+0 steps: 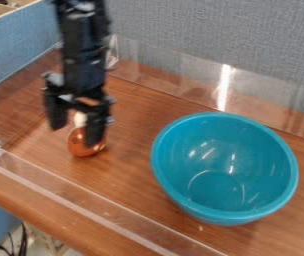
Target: Put the mushroom in the blue bowl
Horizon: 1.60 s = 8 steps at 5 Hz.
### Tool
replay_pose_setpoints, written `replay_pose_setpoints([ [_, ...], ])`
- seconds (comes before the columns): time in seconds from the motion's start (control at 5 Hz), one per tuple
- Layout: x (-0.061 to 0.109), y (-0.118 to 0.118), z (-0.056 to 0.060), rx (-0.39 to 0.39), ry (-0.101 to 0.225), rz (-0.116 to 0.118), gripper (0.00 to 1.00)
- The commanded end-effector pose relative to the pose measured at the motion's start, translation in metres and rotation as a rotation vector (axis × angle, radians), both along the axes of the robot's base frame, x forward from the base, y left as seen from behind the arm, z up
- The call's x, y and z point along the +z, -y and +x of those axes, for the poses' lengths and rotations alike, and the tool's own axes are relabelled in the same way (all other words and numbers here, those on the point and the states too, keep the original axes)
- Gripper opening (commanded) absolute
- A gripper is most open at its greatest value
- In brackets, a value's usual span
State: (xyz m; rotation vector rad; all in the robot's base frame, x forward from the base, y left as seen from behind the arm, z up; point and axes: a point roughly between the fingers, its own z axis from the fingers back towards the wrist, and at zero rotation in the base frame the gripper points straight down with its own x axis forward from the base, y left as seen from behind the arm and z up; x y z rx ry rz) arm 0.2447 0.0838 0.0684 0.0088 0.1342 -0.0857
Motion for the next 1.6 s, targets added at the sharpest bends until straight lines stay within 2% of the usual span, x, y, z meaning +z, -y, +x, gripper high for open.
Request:
replay_pose_setpoints([
  [0.0, 0.006, 0.003, 0.009, -0.025, 0.03, 0.007, 1.0],
  [0.2, 0.008, 0.006, 0.014, -0.024, 0.029, 0.008, 1.0],
  [0.8, -0.002, 0.01, 0.035, -0.048, 0.017, 0.004, 1.0],
  [1.2, -0.003, 0.021, 0.043, -0.078, 0.011, -0.002, 1.0],
  [1.4, -0.003, 0.015, 0.041, -0.091, 0.007, -0.004, 1.0],
])
